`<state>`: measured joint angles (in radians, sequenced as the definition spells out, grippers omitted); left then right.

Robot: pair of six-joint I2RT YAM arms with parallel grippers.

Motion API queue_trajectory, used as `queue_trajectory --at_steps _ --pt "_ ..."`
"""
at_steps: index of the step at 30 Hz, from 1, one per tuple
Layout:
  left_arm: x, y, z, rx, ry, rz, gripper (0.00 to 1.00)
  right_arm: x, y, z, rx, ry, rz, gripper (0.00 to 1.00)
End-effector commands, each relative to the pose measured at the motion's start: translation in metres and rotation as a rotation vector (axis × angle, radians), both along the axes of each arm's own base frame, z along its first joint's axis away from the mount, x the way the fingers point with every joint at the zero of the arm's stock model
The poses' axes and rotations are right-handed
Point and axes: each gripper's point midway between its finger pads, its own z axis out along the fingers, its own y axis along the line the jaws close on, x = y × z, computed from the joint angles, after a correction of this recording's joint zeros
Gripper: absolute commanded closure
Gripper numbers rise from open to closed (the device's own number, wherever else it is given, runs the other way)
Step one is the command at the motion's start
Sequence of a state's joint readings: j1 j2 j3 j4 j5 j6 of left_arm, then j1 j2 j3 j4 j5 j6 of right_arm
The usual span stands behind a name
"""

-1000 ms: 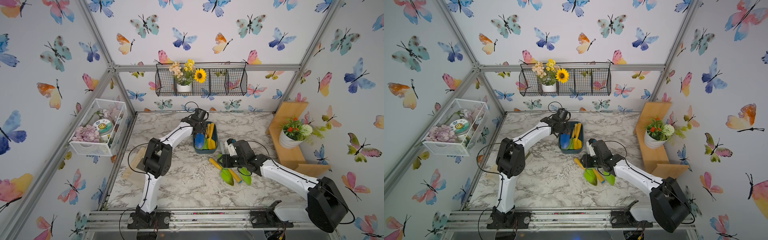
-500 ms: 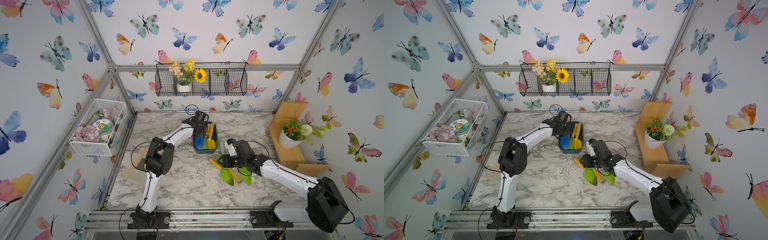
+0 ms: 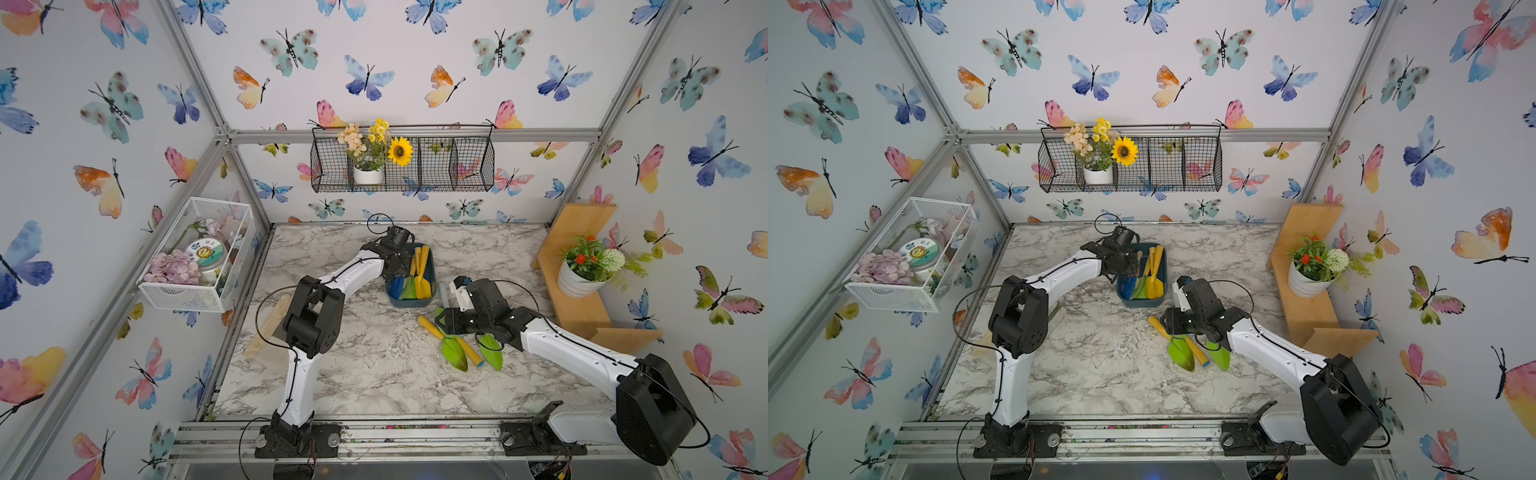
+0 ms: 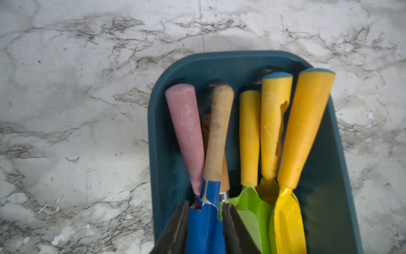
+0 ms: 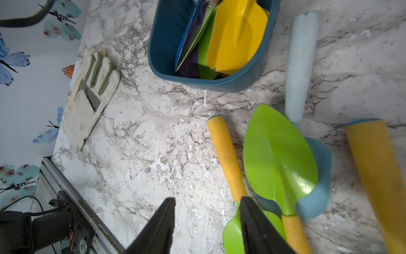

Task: Put the shovel into the storage box
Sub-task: Place the shovel in the storage box.

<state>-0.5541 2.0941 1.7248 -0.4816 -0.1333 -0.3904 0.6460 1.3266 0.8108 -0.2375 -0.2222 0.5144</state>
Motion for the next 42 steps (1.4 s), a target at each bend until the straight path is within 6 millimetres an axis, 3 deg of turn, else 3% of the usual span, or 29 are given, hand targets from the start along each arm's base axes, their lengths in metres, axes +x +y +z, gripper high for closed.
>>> queue_trajectory --at_steps 1,9,21,30,35,42 --pt "-0.020 -0.010 0.049 -0.080 -0.054 -0.043 0.67 0.008 -0.002 0.009 -0.041 -0.030 -0.007 0.48" --pt "-0.069 -0.002 0.066 -0.141 -0.049 -0.090 0.66 0.016 -0.002 0.012 -0.084 -0.029 -0.014 0.48" --pt "-0.125 0.017 0.068 -0.230 -0.029 -0.125 0.64 0.027 -0.005 0.010 -0.161 -0.033 -0.017 0.47" --pt "-0.164 0.020 0.054 -0.298 0.008 -0.155 0.64 0.038 -0.029 -0.005 -0.284 0.004 -0.060 0.46" --pt "-0.188 0.011 0.040 -0.320 0.037 -0.184 0.63 0.043 -0.050 -0.014 -0.327 0.035 -0.111 0.45" --pt "-0.206 -0.006 0.026 -0.340 0.067 -0.217 0.63 0.050 -0.082 -0.031 -0.355 0.087 -0.182 0.45"
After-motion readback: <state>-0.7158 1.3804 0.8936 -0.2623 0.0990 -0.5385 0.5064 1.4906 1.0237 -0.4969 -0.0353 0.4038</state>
